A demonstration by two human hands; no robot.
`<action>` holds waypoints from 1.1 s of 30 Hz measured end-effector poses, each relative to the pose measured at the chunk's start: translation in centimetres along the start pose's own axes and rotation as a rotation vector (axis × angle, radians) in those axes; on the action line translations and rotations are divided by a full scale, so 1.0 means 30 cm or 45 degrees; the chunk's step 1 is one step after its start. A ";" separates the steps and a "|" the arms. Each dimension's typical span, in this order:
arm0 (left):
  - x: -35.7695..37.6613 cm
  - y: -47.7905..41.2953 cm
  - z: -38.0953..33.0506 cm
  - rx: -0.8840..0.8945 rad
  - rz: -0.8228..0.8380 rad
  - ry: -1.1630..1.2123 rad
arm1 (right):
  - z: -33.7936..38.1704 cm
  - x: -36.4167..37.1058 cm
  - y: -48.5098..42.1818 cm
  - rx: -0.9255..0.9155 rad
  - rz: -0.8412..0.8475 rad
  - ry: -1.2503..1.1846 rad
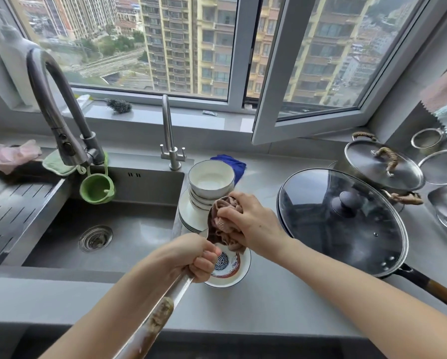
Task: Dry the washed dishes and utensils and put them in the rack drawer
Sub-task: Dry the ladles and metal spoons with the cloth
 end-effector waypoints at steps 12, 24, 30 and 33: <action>-0.006 0.130 -0.065 -0.018 0.249 0.543 | -0.077 -0.078 -0.064 0.351 -0.355 -0.146; -0.116 0.212 -0.040 0.549 -0.407 -0.373 | -0.171 -0.253 0.055 0.485 -0.505 -0.654; -0.122 0.160 -0.071 0.930 -0.758 -1.099 | 0.026 -0.314 0.025 0.301 -0.595 -0.783; -0.057 0.148 -0.043 1.148 -0.924 -1.603 | 0.126 -0.156 -0.036 0.132 -0.400 -0.083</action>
Point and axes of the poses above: each hand's wrist, its own y-axis away from the middle knuckle, its own x-axis out of the palm, z = x × y, the point moved 4 cm from there along -y, towards the middle knuckle, and after that the axes turned 1 degree about x, right-handed, at the moved point
